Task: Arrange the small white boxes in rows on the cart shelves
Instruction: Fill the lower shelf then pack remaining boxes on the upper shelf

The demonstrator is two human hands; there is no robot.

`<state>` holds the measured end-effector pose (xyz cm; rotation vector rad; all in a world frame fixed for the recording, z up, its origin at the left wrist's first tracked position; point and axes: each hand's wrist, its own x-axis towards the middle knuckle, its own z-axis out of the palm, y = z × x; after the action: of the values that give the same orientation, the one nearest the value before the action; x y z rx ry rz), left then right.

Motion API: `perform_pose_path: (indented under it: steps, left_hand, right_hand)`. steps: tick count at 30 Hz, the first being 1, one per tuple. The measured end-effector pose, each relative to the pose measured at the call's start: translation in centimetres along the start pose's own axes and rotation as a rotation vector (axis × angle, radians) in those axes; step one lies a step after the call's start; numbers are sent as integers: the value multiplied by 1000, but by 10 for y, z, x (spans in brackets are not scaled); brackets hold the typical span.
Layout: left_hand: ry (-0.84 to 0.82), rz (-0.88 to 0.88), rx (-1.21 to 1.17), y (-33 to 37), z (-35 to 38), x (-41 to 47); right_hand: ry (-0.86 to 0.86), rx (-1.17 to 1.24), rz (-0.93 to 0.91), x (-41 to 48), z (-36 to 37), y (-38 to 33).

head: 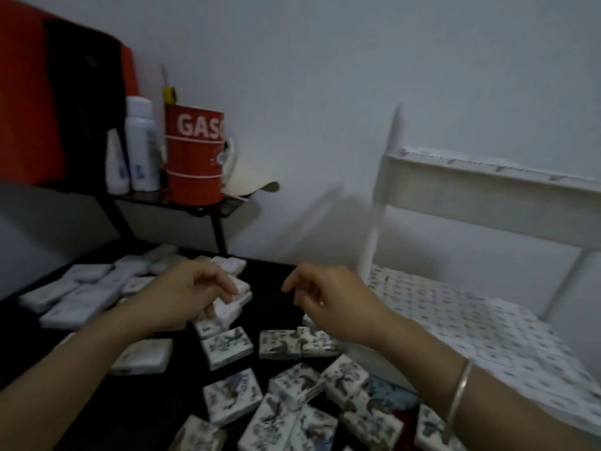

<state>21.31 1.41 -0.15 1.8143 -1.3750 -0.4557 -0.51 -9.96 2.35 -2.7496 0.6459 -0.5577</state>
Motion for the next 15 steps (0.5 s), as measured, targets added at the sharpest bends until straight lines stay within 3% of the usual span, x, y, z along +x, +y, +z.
perform_pose_path:
  steps: [5, 12, 15]
  left_hand:
    - [63, -190, 45, -67, -12, -12]
    - [204, -178, 243, -92, 3, 9]
    - [204, -193, 335, -91, 12, 26]
  right_hand:
    - [-109, 1, 121, 54, 82, 14]
    - [33, -42, 408, 122, 145, 21]
    - [-30, -43, 454, 141, 154, 27]
